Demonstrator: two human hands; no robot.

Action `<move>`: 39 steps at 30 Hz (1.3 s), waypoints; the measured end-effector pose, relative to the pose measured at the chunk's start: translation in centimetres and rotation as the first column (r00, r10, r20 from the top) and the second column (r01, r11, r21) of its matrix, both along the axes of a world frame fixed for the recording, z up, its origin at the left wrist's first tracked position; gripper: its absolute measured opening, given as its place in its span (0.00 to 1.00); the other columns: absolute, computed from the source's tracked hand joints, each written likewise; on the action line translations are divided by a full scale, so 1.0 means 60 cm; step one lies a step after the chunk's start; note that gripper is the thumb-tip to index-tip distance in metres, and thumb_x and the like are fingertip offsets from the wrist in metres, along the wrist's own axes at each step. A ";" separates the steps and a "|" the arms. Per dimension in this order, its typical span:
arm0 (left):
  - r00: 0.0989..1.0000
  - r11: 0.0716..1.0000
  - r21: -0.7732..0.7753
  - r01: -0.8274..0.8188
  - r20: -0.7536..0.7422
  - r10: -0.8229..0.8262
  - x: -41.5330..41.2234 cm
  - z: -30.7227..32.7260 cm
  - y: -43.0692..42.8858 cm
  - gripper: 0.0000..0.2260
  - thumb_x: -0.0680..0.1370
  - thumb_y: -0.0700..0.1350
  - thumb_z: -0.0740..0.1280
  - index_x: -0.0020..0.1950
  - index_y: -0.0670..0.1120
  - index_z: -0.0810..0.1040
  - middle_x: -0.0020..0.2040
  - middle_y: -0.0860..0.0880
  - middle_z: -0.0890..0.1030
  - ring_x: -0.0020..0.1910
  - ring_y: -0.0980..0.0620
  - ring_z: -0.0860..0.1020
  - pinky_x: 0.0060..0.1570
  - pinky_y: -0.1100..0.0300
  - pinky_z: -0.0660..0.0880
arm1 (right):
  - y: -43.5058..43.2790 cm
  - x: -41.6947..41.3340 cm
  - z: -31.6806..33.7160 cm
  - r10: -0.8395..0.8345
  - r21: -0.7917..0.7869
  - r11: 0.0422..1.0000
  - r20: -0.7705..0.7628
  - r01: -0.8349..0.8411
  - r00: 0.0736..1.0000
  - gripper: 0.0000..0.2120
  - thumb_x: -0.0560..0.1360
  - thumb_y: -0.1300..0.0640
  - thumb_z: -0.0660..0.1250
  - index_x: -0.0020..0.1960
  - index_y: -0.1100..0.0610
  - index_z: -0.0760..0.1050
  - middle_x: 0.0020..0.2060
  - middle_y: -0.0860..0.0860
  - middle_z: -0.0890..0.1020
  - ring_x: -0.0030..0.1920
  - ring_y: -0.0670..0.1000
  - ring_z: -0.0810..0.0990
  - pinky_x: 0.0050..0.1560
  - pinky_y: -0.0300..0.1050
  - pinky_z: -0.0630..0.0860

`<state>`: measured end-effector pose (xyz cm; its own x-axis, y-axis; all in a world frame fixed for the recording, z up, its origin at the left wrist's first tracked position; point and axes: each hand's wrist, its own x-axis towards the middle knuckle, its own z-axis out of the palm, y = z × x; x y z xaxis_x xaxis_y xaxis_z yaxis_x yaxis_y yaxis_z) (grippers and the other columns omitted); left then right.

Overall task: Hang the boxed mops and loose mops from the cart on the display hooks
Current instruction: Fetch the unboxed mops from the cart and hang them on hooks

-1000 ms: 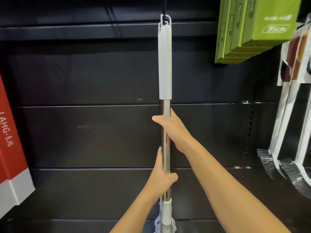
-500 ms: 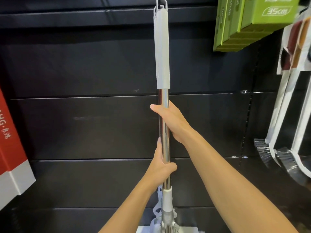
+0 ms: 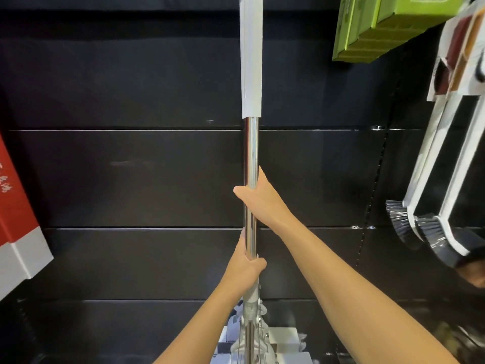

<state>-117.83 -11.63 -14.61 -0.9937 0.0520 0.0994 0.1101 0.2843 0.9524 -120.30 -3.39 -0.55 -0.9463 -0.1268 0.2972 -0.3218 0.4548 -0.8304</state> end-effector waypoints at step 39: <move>0.994 0.973 -0.228 0.045 0.106 -0.021 0.089 -0.074 -0.035 0.29 0.76 0.47 0.69 0.76 0.57 0.66 0.60 0.53 0.80 0.55 0.53 0.80 0.51 0.58 0.80 | 0.010 0.053 -0.147 -0.121 0.217 0.973 0.213 0.074 0.969 0.22 0.77 0.41 0.65 0.63 0.55 0.70 0.49 0.50 0.79 0.49 0.52 0.81 0.51 0.50 0.81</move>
